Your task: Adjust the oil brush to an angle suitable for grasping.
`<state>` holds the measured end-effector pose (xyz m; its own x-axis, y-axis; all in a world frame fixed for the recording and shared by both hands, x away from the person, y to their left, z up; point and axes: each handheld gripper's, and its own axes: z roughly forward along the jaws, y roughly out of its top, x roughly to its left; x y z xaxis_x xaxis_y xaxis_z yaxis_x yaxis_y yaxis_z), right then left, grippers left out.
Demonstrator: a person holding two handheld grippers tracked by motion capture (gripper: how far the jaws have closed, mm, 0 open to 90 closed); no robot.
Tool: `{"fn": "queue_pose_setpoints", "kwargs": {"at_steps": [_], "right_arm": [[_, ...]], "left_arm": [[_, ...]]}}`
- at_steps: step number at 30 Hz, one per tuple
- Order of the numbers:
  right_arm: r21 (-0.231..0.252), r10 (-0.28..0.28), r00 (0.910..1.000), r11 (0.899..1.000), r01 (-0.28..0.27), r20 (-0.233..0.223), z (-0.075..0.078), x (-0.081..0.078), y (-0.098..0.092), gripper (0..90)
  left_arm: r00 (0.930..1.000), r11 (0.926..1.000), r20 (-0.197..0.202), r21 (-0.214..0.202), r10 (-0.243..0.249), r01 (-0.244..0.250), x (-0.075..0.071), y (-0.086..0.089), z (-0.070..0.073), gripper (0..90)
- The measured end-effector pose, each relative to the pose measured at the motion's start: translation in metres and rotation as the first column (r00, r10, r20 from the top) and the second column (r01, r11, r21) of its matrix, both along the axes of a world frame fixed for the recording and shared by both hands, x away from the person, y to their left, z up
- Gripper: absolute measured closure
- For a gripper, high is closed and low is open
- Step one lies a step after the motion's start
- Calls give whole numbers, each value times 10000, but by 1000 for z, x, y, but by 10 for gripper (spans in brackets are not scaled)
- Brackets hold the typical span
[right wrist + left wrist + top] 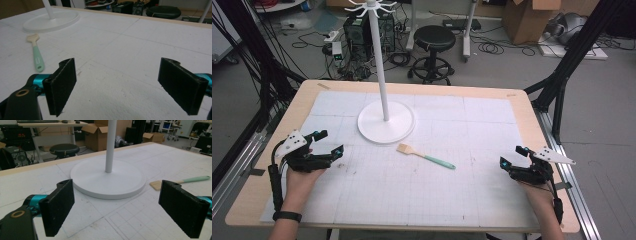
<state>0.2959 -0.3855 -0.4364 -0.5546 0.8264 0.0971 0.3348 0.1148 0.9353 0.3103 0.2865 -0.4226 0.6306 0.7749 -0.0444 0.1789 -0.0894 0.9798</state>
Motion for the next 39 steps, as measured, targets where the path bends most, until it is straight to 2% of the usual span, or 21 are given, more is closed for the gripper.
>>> {"fn": "queue_pose_setpoints", "kwargs": {"at_steps": [3,20,25,31,32,34,39], "right_arm": [[34,-17,10000,10000,17,-64,1,-1,0,144],[183,166,9999,9997,-166,-16,4,2,5,145],[299,435,9990,9986,-438,90,10,5,11,145],[115,791,9968,9968,-792,101,17,11,26,147],[66,1098,9939,9939,-1099,137,21,14,33,150],[70,1305,9914,9914,-1306,125,23,18,37,151],[-29,1567,9876,9877,-1566,107,25,26,46,152]], "left_arm": [[10000,9999,-36,98,44,-44,0,0,0,138],[9998,9999,156,-28,-105,106,-2,0,3,138],[9997,9998,175,-118,-173,175,-2,1,3,138],[9993,9995,295,-236,-217,224,-3,1,6,138],[9992,9994,314,-227,-236,243,-4,1,6,138],[9992,9993,326,-257,-246,254,-4,1,7,139],[9993,9992,278,-274,-269,276,-3,1,6,138]]}}
